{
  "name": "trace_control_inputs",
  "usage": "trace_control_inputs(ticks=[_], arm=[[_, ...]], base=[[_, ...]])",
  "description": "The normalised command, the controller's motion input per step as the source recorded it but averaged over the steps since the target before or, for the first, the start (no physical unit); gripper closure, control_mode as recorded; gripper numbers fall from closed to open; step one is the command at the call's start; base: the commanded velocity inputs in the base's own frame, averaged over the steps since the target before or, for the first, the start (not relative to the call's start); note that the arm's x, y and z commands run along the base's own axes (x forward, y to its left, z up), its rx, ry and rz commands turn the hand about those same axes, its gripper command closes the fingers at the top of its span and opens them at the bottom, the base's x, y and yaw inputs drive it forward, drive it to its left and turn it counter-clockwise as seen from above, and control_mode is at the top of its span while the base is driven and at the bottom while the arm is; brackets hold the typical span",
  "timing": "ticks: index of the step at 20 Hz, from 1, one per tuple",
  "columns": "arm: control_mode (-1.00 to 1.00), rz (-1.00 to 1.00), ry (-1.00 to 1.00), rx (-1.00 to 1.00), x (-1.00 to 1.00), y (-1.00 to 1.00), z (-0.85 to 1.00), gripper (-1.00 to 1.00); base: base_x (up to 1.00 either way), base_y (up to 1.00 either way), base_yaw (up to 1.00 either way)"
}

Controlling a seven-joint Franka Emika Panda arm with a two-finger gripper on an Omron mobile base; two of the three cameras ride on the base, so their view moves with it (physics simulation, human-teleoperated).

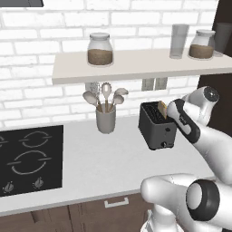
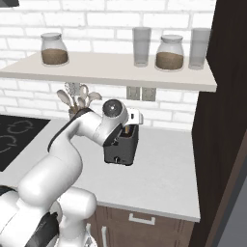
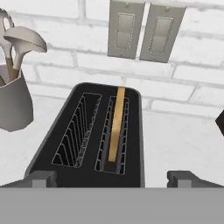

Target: Start the toaster. Once the lever pops up, take the bread to the plate on the dining counter.

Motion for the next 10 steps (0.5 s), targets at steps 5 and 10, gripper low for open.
trace_control_inputs(ticks=[5,10], arm=[[-1.0,0.0,0.01,0.0,0.4,0.0,-0.08,-1.0],[-1.0,0.0,0.04,0.0,0.22,0.0,-0.04,-1.0]], base=[[0.0,0.0,0.0],[0.0,0.0,0.0]])
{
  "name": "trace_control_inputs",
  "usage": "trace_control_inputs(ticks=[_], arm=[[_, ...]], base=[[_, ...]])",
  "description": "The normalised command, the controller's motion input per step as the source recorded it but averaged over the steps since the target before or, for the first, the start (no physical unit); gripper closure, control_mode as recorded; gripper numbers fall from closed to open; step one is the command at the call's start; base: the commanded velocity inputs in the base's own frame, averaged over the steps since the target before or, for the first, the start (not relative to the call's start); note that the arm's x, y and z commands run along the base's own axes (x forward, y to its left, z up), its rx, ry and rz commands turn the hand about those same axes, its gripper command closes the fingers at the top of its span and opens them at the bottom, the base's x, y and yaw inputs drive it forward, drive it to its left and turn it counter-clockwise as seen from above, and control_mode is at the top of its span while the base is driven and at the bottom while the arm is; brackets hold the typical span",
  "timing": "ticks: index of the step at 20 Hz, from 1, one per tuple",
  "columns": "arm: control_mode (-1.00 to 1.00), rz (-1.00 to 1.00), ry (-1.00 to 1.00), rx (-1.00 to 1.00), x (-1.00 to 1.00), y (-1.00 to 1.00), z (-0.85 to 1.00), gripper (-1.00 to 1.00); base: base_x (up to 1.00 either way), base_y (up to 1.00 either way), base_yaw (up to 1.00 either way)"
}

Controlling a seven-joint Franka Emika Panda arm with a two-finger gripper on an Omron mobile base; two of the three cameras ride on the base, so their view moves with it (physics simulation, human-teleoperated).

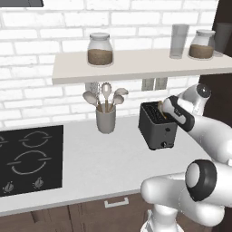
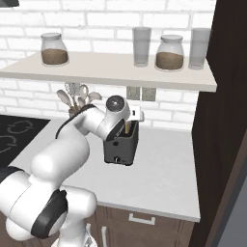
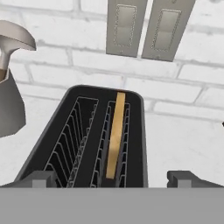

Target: Start the toaster. Once the lever pops up, take the bread to the plate on the dining counter.

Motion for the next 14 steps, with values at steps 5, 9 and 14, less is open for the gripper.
trace_control_inputs(ticks=[5,9,14], arm=[[-1.0,0.0,0.07,0.0,0.04,0.0,0.0,-1.0],[-1.0,0.0,0.03,0.0,0.04,0.0,-0.18,-1.0],[-1.0,0.0,0.0,0.0,0.11,0.0,-0.19,-1.0]], base=[[0.0,0.0,0.0],[0.0,0.0,0.0],[0.0,0.0,0.0]])
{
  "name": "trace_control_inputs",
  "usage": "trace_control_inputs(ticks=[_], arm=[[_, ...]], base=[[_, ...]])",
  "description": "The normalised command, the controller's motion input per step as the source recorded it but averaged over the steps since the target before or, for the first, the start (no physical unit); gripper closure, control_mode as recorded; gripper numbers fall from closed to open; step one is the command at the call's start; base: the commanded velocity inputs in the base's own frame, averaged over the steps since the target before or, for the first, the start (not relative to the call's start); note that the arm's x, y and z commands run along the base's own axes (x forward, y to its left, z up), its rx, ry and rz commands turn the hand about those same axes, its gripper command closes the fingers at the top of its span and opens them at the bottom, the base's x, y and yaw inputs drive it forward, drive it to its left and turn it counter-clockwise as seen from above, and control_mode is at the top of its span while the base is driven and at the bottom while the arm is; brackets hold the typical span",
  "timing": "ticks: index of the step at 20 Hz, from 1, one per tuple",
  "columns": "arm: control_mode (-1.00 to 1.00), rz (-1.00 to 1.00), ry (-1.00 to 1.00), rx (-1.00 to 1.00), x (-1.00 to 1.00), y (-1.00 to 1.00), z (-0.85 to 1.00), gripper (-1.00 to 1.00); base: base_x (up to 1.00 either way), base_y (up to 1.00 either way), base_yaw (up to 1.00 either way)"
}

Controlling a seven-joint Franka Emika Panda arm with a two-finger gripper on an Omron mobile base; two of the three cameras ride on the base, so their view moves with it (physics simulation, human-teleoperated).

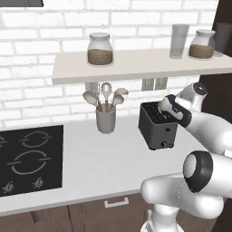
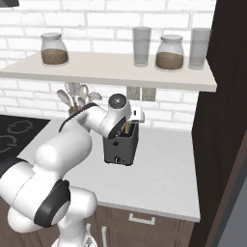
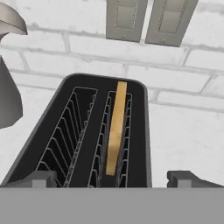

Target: Start the toaster. Once the lever pops up, take the bread to the plate on the dining counter.

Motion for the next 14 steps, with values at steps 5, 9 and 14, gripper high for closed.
trace_control_inputs(ticks=[5,9,14], arm=[[-1.0,0.0,0.0,0.0,0.12,0.0,-0.08,-1.0],[-1.0,0.0,0.01,0.0,0.29,0.0,0.0,-1.0],[-1.0,0.0,0.02,0.0,0.31,0.0,-0.02,-1.0]], base=[[0.0,0.0,0.0],[0.0,0.0,0.0],[0.0,0.0,0.0]])
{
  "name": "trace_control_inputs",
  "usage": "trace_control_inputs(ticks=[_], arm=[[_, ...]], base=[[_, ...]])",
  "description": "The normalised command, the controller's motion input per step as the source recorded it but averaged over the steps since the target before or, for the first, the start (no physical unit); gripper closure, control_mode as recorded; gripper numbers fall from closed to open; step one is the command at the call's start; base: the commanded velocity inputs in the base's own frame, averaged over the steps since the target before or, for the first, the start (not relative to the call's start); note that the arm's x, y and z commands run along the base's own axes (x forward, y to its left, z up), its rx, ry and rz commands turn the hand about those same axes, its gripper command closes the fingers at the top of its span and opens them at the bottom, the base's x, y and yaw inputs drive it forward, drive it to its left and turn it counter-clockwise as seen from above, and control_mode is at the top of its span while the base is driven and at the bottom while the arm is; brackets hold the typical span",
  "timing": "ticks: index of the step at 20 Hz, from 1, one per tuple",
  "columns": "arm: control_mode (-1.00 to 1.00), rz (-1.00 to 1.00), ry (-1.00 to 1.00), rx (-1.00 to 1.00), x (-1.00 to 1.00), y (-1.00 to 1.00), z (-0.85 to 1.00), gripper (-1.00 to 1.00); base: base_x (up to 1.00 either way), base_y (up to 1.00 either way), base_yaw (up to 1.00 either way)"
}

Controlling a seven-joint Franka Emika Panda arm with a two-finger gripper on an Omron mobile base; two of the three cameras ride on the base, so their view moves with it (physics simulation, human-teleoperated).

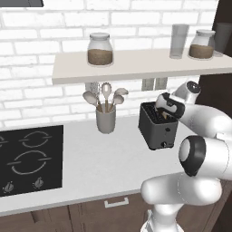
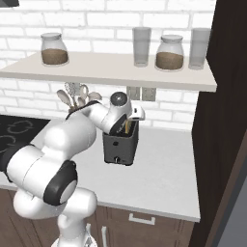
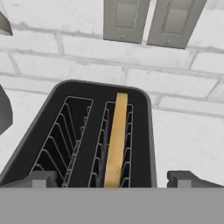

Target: Start the toaster. Once the lever pops up, take the bread to the plate on the dining counter.

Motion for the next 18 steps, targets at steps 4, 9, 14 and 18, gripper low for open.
trace_control_inputs(ticks=[4,9,14,18], arm=[[-1.0,0.0,0.0,0.0,0.21,0.0,-0.1,-1.0],[-1.0,0.0,0.0,0.0,0.15,0.0,-0.15,-1.0],[-1.0,0.0,0.0,0.0,0.12,0.0,-0.12,-1.0],[-1.0,0.0,0.0,0.0,0.1,0.0,-0.09,-1.0]], base=[[0.0,0.0,0.0],[0.0,0.0,0.0],[0.0,0.0,0.0],[0.0,0.0,0.0]])
